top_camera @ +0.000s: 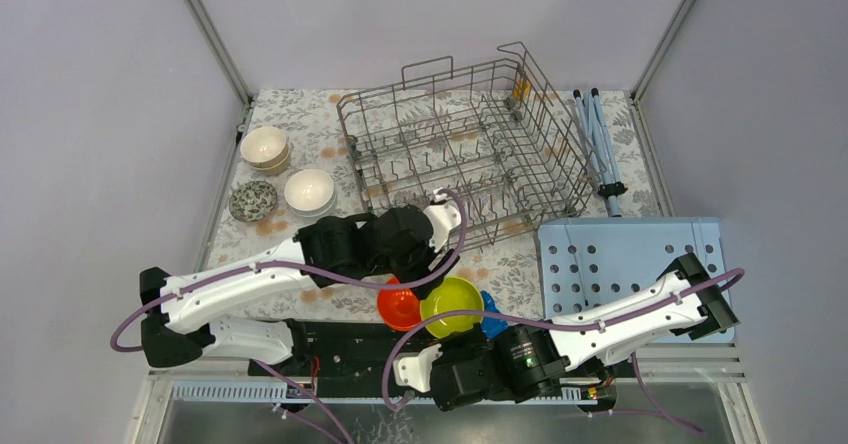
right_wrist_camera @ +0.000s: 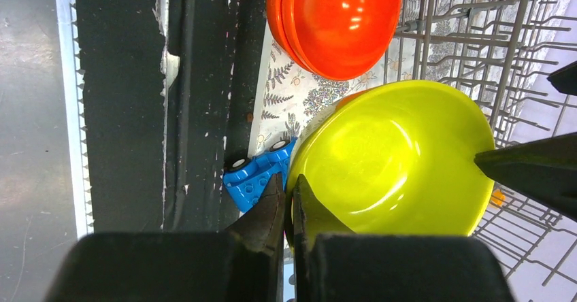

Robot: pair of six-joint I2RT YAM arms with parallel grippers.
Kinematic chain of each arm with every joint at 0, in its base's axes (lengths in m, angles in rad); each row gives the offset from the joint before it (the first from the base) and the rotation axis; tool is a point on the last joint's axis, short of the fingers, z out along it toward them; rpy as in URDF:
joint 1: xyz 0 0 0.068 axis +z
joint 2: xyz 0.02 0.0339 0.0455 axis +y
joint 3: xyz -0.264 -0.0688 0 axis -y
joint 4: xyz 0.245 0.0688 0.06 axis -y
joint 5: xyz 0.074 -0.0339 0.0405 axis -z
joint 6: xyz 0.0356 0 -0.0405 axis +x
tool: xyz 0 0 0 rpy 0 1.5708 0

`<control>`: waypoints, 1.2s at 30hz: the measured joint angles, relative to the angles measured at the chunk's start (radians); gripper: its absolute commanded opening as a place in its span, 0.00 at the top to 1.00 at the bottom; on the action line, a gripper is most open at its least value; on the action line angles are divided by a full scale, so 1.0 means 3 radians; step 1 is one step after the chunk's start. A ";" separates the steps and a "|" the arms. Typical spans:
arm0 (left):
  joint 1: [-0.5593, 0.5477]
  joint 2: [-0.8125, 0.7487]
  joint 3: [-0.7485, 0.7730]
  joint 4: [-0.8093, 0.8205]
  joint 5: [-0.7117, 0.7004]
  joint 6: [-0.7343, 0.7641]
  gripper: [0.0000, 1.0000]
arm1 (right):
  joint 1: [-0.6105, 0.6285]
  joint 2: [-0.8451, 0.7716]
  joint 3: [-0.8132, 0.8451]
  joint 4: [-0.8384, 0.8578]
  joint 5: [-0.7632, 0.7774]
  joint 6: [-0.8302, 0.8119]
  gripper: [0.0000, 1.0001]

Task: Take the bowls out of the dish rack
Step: Place the bowl at the center of the board.

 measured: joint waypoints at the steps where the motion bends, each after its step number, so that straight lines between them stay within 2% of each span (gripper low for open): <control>1: -0.0023 0.0000 0.0000 -0.0023 -0.0001 0.0003 0.24 | 0.0001 0.0000 0.0001 -0.0004 -0.0001 -0.0006 1.00; 7: -0.0177 0.0046 0.0000 -0.0141 -0.0019 0.0022 0.31 | 0.0004 0.0000 0.0004 -0.0015 -0.0001 -0.0015 1.00; 14: -0.0271 0.0111 -0.0008 -0.0177 -0.0023 0.0019 0.49 | 0.0014 0.0000 0.0004 0.0011 -0.0003 -0.0014 1.00; 18: -0.0296 0.0174 -0.0036 -0.0175 -0.0020 0.0023 0.52 | 0.0032 0.0000 0.0004 0.0039 0.0000 -0.0014 1.00; 21: -0.0317 0.0209 -0.0066 -0.0168 -0.0019 0.0019 0.67 | 0.0041 0.0000 0.0004 0.0070 0.0000 -0.0015 1.00; 25: -0.0355 0.0220 -0.0079 -0.0139 0.0025 -0.0014 0.97 | 0.0041 0.0000 -0.0001 0.0116 0.0019 -0.0027 1.00; 27: -0.0369 0.0220 -0.0080 -0.0107 0.0020 -0.0062 1.00 | 0.0041 0.0000 -0.0004 0.0153 0.0014 -0.0013 0.96; 28: -0.0367 0.0220 -0.0083 -0.0066 0.0015 -0.0102 1.00 | 0.0041 0.0000 -0.0006 0.0183 0.0032 0.0009 0.86; 30: -0.0357 0.0214 -0.0085 -0.0061 0.0006 -0.0136 1.00 | 0.0036 0.0000 -0.0006 0.0184 0.0046 0.0033 0.54; 32: -0.0360 0.0197 -0.0122 -0.0043 -0.0019 -0.0126 1.00 | 0.0045 -0.0001 -0.0006 0.0191 0.0037 0.0034 0.32; 33: -0.0360 0.0179 -0.0159 -0.0046 -0.0036 -0.0126 1.00 | 0.0050 -0.0001 -0.0006 0.0197 0.0032 0.0069 0.13; 34: -0.0360 0.0160 -0.0196 -0.0048 -0.0056 -0.0127 1.00 | 0.0053 -0.0001 -0.0006 0.0214 0.0024 0.0098 0.02; 36: -0.0359 0.0107 -0.0272 -0.0052 -0.0126 -0.0135 1.00 | 0.0057 -0.0009 -0.0006 0.0271 -0.0004 0.0183 0.00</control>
